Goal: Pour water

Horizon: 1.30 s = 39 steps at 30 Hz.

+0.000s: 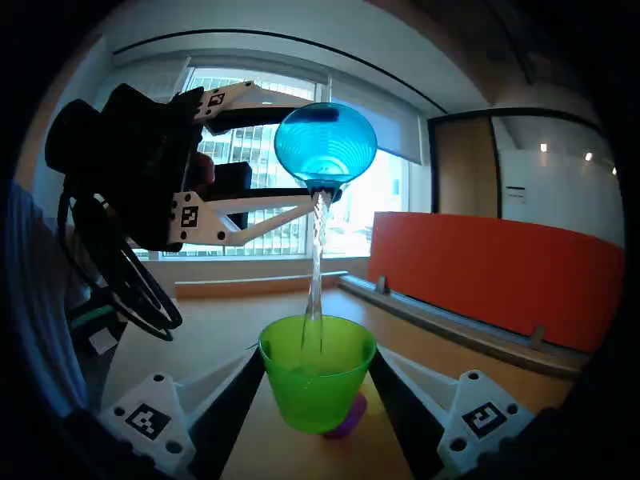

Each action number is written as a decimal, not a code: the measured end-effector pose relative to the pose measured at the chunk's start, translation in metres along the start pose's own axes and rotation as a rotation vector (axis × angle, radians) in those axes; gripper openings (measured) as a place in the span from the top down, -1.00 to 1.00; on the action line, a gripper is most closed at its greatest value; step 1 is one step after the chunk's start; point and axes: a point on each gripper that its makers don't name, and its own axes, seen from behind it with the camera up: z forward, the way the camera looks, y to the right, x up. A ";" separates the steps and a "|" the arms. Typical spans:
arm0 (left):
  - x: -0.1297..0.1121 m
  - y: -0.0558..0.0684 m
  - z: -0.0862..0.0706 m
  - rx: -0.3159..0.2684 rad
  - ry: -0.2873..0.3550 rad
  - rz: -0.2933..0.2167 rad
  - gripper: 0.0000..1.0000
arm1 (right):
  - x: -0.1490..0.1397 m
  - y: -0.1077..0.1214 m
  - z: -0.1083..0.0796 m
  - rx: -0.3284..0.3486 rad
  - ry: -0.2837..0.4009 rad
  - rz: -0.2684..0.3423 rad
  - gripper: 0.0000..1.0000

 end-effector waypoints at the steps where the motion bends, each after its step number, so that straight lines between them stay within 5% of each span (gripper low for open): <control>1: 0.000 -0.001 0.000 0.002 0.000 0.006 -0.73 | 0.000 0.000 0.000 0.000 0.000 0.000 -0.82; 39: 0.022 -0.007 0.000 0.056 0.027 0.358 -0.73 | 0.003 0.005 -0.002 -0.008 0.017 -0.009 -0.81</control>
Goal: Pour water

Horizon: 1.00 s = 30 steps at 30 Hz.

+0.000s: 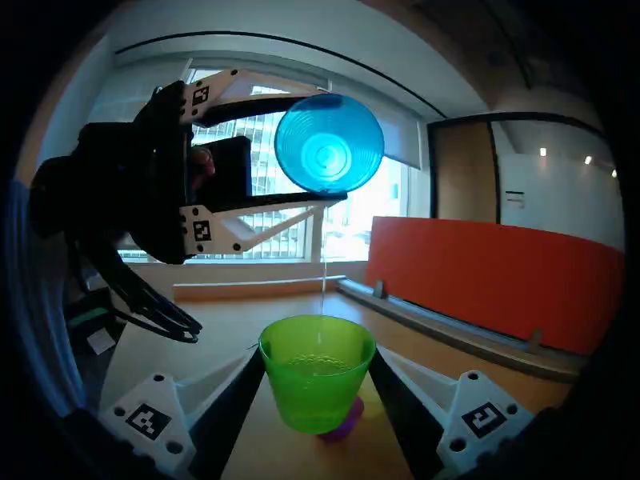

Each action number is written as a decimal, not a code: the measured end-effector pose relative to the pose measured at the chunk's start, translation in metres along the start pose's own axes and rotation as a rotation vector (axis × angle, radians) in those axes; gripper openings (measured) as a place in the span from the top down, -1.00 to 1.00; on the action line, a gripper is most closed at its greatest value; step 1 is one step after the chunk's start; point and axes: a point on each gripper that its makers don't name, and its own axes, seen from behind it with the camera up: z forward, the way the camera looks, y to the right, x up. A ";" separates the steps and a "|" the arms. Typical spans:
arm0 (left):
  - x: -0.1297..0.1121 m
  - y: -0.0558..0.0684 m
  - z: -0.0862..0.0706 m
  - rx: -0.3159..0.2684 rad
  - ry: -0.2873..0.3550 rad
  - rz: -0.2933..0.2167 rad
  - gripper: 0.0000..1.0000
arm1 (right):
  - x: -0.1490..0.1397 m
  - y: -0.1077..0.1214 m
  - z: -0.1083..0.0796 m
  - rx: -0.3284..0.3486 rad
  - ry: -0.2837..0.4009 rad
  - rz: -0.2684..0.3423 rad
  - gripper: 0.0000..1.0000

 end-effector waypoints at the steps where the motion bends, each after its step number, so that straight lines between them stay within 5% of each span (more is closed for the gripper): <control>1: 0.001 0.000 0.000 0.001 0.001 0.003 -0.73 | 0.000 0.000 0.000 0.000 0.000 0.000 -0.81; 21: 0.004 0.008 -0.001 -0.004 0.008 -0.016 -0.73 | 0.002 0.002 0.000 -0.005 0.002 -0.001 -0.81; 24: 0.003 0.008 -0.001 -0.005 0.006 -0.043 -0.73 | 0.003 0.002 0.000 -0.006 0.003 -0.002 -0.81; 30: 0.001 0.011 -0.001 -0.018 0.004 -0.192 -0.73 | 0.004 0.001 -0.001 -0.011 0.005 -0.003 -0.80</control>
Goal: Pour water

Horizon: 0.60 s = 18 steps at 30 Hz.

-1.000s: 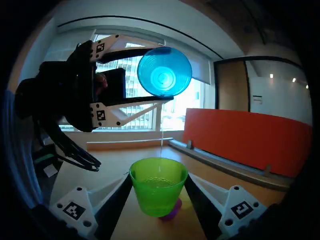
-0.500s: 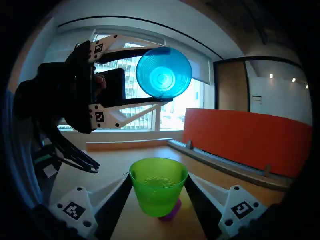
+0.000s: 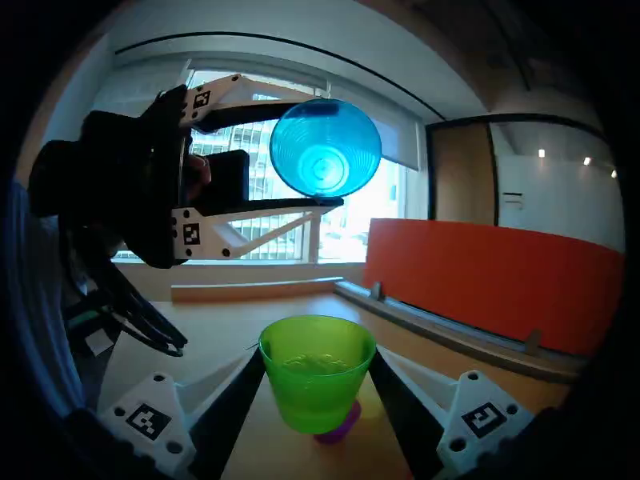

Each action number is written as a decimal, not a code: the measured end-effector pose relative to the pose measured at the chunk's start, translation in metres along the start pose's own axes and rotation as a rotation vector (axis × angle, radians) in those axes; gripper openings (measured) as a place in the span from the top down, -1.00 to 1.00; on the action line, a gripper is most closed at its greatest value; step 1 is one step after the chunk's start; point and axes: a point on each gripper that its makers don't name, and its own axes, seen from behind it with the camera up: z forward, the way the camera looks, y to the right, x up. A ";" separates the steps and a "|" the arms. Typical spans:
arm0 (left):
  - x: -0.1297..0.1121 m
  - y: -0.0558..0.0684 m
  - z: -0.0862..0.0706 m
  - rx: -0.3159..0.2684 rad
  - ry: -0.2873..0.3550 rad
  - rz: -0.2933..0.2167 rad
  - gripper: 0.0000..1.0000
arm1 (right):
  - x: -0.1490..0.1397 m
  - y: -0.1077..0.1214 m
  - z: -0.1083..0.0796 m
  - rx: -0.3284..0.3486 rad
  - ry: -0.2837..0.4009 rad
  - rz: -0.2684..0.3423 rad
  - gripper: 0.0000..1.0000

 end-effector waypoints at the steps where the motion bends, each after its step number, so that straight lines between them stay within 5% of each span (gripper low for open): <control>1: 0.000 0.001 0.001 -0.002 -0.001 -0.028 -0.73 | 0.000 0.000 0.000 0.000 0.000 0.000 -0.81; 18: -0.022 -0.003 0.004 -0.007 -0.057 -0.555 -0.73 | 0.007 -0.002 -0.007 -0.011 0.021 0.001 -0.81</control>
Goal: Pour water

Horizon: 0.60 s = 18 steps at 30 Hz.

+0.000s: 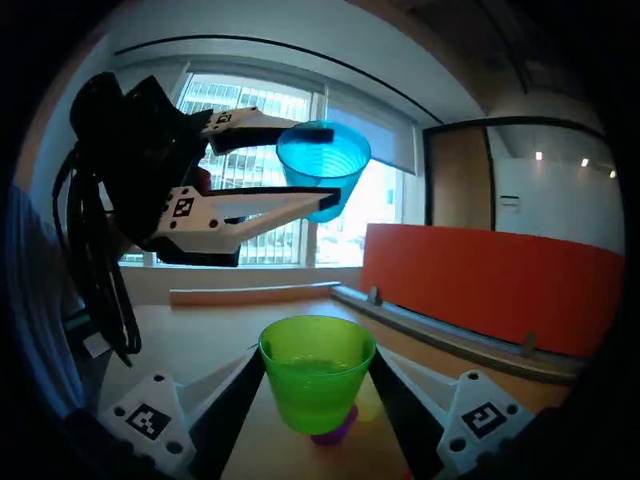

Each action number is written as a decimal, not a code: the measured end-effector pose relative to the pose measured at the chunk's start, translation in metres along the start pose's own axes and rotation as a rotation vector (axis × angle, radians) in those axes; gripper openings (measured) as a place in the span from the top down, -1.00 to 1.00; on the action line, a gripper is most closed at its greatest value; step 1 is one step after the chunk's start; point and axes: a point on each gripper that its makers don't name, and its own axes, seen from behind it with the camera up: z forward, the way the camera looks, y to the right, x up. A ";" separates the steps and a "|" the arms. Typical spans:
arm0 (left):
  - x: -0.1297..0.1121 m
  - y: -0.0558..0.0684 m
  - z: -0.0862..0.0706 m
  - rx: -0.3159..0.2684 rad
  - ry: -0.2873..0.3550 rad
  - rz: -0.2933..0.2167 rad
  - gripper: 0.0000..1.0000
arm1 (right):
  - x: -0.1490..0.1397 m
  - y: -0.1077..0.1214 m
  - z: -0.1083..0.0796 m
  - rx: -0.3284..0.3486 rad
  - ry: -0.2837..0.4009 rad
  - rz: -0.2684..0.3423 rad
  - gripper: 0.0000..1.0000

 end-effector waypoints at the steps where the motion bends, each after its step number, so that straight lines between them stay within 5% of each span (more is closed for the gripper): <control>1: -0.001 -0.002 -0.001 0.002 -0.003 -0.034 -0.73 | 0.001 0.000 -0.001 -0.001 0.001 0.001 -0.81; 18: -0.017 -0.009 -0.002 -0.051 -0.027 -0.620 -0.74 | 0.006 -0.001 -0.007 -0.016 0.009 0.001 -0.81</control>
